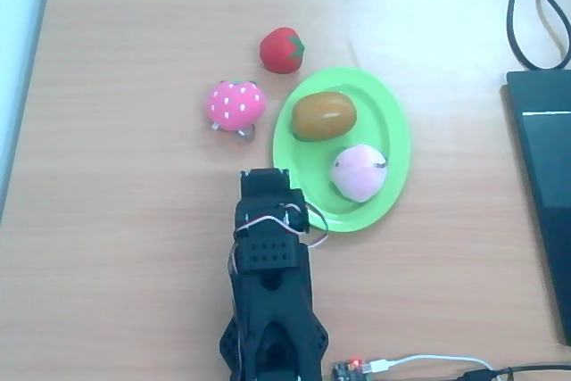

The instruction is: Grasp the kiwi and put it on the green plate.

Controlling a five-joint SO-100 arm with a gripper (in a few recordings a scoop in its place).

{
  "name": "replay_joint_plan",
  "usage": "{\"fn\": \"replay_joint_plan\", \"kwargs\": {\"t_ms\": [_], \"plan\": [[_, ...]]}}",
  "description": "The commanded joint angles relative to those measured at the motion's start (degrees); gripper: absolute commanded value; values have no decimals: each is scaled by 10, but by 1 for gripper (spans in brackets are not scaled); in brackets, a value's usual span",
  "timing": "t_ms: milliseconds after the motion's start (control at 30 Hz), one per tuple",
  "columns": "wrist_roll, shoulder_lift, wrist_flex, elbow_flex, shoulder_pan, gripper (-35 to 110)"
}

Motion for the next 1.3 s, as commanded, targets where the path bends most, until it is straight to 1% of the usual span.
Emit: {"fn": "replay_joint_plan", "kwargs": {"t_ms": [0, 333, 500, 1267], "plan": [[19, 18, 4, 25, 11, -8], [21, 18, 10, 43, 9, -8], [21, 17, 84, 27, 12, -8], [26, 17, 88, 25, 14, -8]]}}
